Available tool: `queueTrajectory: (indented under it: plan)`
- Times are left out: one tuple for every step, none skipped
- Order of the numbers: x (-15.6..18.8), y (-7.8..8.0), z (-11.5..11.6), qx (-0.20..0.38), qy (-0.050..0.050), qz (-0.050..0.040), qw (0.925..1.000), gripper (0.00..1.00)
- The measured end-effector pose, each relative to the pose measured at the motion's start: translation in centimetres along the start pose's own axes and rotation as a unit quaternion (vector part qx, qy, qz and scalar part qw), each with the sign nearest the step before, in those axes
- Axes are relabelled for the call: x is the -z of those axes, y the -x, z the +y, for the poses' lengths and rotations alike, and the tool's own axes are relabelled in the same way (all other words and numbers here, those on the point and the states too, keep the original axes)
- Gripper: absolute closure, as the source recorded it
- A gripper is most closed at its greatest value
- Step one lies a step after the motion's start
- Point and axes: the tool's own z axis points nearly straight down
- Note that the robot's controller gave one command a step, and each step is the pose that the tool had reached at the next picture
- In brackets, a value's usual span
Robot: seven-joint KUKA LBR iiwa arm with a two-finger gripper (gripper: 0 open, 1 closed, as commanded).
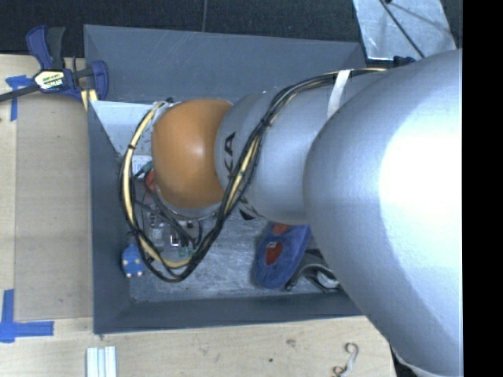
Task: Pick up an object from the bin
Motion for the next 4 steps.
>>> queueTrajectory:
  plan:
    - [0.0, 0.0, 0.0, 0.0, 0.0, 0.0003, 1.0, 0.0]
    - [-6.1, -2.3, -0.5, 0.001, -0.002, 0.0044, 1.0, 0.0]
    - [-5.7, -2.0, -0.4, 0.0, -0.001, 0.0006, 1.0, 1.0]
    - [1.6, -1.5, -0.3, 0.149, 0.001, -0.0017, 0.9889, 1.0]
